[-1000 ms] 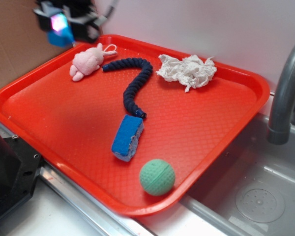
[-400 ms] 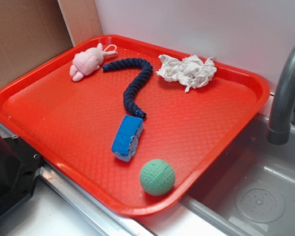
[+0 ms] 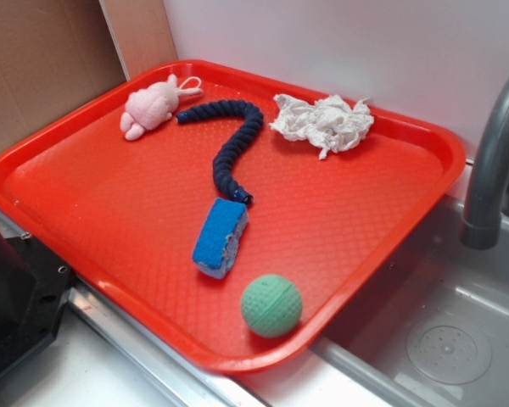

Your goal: Grab the blue block.

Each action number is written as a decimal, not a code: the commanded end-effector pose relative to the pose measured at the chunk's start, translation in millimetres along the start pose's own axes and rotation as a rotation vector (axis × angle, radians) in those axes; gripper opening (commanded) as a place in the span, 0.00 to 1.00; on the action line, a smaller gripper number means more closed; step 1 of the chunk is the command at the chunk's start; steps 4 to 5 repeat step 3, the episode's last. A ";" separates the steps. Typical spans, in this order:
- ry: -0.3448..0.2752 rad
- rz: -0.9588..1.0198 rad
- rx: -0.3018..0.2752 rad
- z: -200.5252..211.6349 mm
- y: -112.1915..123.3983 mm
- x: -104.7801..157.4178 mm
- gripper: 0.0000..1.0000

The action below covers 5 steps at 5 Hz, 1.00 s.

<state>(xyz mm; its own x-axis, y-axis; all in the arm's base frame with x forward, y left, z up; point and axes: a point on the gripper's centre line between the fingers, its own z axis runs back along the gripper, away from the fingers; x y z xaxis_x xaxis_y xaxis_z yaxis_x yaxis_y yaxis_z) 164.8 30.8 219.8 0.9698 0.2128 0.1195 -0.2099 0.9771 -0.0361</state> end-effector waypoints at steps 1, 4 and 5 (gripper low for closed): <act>0.027 0.006 0.065 -20.2 -2.0 11.0 0.00; 0.056 0.021 0.092 -33.2 -4.1 16.2 0.00; 0.056 0.021 0.092 -33.2 -4.1 16.2 0.00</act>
